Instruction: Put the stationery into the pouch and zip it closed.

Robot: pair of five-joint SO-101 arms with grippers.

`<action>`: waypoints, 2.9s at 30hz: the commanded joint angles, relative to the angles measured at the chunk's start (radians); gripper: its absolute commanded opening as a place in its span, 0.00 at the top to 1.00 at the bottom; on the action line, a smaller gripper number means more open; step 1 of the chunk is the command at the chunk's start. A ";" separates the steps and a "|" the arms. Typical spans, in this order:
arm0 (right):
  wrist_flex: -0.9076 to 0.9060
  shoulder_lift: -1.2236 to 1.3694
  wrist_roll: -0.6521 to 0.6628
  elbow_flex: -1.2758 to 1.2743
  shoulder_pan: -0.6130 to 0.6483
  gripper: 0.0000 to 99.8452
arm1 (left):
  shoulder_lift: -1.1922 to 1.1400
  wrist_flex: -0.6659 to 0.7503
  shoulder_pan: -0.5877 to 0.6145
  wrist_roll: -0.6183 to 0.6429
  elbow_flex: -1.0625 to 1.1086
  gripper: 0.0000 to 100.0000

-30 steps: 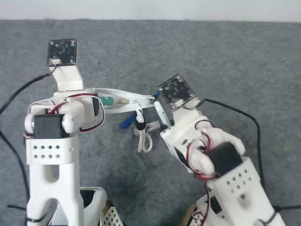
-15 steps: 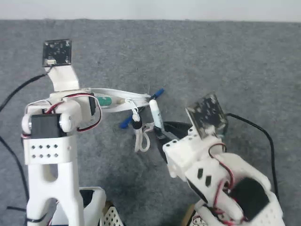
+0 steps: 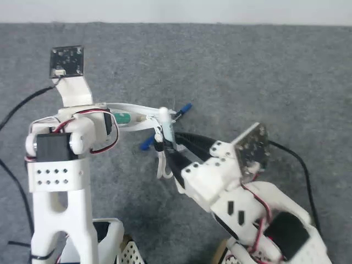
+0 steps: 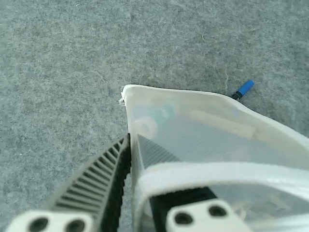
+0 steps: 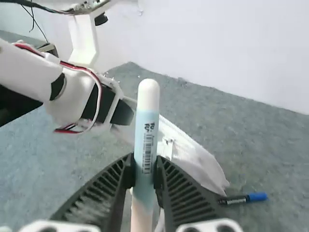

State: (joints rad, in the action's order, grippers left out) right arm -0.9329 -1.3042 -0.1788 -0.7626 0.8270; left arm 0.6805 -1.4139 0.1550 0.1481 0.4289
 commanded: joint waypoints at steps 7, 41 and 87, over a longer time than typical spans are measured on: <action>0.263 -0.025 -0.008 -0.049 0.007 0.99 | 0.008 0.026 0.002 0.012 -0.007 0.99; 1.237 0.076 0.095 -0.333 0.001 0.99 | 0.008 0.031 -0.035 0.012 -0.001 0.99; 0.898 -0.022 0.183 -0.419 0.018 0.86 | 0.003 0.040 -0.034 0.012 0.001 0.99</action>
State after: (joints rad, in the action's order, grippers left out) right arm 0.0307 -1.2382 0.0422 -1.1968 0.8408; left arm 0.6805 -1.4093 0.1274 0.1481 0.4289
